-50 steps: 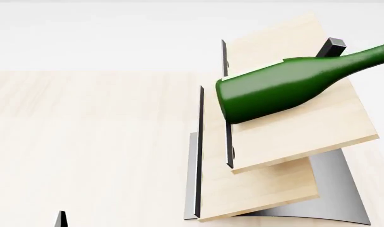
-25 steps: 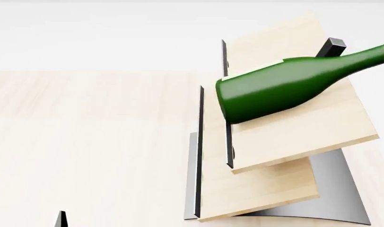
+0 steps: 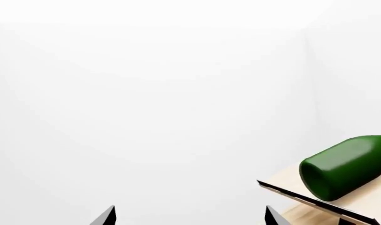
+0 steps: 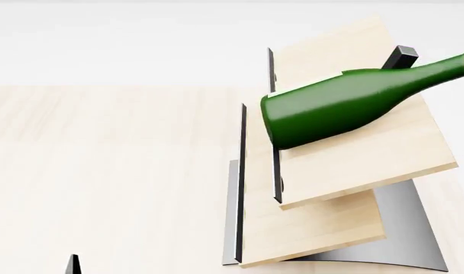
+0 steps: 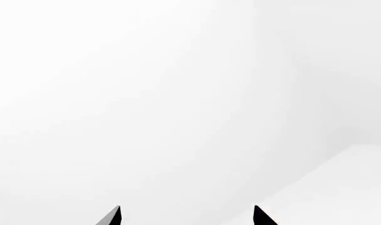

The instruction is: Put the wine bottle on the wine rack.

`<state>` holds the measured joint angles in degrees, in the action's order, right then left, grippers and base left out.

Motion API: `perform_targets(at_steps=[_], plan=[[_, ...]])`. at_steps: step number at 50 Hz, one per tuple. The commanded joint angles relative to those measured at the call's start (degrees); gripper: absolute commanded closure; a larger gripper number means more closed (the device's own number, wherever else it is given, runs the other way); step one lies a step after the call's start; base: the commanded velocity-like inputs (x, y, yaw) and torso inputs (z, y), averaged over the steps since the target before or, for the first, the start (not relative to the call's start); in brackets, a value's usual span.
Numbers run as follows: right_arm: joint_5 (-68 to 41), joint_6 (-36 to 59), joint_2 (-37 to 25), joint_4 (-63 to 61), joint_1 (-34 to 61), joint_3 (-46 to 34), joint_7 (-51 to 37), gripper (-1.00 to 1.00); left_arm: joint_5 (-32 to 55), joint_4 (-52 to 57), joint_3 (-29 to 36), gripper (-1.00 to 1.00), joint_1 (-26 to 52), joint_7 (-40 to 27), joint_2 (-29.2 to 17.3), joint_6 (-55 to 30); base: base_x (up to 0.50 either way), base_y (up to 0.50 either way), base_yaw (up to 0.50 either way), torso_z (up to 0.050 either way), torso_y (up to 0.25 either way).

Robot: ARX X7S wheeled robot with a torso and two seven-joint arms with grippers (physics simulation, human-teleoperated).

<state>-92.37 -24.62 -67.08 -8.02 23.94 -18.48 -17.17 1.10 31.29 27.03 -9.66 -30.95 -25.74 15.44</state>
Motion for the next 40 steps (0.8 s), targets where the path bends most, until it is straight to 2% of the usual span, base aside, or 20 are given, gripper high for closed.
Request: perform_targets(at_steps=[1, 5, 11, 15, 17, 19, 21, 23, 26, 30, 40], plan=[[17.59, -11.84, -4.57, -8.83, -8.14, 3.25, -14.41, -1.00, -0.11, -0.04, 0.12, -1.00, -0.03, -0.15, -0.08, 0.21, 0.00, 0.00, 0.00, 0.000, 0.000], [22.53, -12.28, -5.67, -9.77, -9.27, 3.65, -17.34, -1.00, -0.27, -0.40, 0.41, -1.00, 0.03, -0.12, 0.05, 0.40, 0.00, 0.00, 0.00, 0.000, 0.000], [24.31, -18.11, -9.84, -13.06, -16.56, 7.16, -20.21, -1.00, -0.20, -0.34, 0.45, -1.00, -0.01, -0.18, -0.04, 0.46, 0.00, 0.00, 0.00, 0.000, 0.000], [25.72, -24.32, -13.67, -14.48, -24.37, 10.80, -22.82, -1.00, -0.24, -0.31, 0.57, -1.00, 0.01, -0.18, -0.03, 0.39, 0.00, 0.00, 0.00, 0.000, 0.000], [26.39, -30.65, -17.16, -15.29, -32.43, 14.97, -25.05, -1.00, -0.32, -0.45, 0.63, -1.00, 0.07, -0.19, 0.01, 0.43, 0.00, 0.00, 0.00, 0.000, 0.000], [27.29, -33.11, -18.46, -15.65, -39.34, 20.32, -26.54, -1.00, -0.34, -0.36, 0.65, -1.00, 0.09, -0.21, -0.01, 0.31, 0.00, 0.00, 0.00, 0.000, 0.000], [27.09, -26.55, -12.96, -19.18, -48.58, 35.83, -22.95, -1.00, -0.32, -0.56, 0.69, -1.00, 0.14, -0.20, -0.01, 0.45, 0.00, 0.00, 0.00, 0.000, 0.000], [26.50, -22.59, -9.23, -22.22, -52.46, 43.83, -20.37, -1.00, -0.30, -0.63, 0.70, -1.00, 0.13, -0.22, -0.04, 0.55, 0.00, 0.00, 0.00, 0.000, 0.000], [26.55, -19.20, -5.40, -25.75, -55.50, 50.96, -18.40, -1.00, -0.29, -0.70, 0.74, -1.00, 0.12, -0.25, -0.07, 0.62, 0.00, 0.00, 0.00, 0.000, 0.000], [26.09, -16.73, -1.29, -29.54, -58.11, 57.37, -15.95, -1.00, -0.36, -0.87, 0.77, -1.00, 0.09, -0.32, -0.08, 0.81, 0.00, 0.00, 0.00, 0.000, 0.000], [22.50, -15.14, 6.29, -36.38, -62.10, 67.47, -9.67, -1.00, -0.36, -0.50, 0.90, -1.00, 0.08, -0.40, -0.18, 0.49, 0.00, 0.00, 0.00, 0.000, 0.000]])
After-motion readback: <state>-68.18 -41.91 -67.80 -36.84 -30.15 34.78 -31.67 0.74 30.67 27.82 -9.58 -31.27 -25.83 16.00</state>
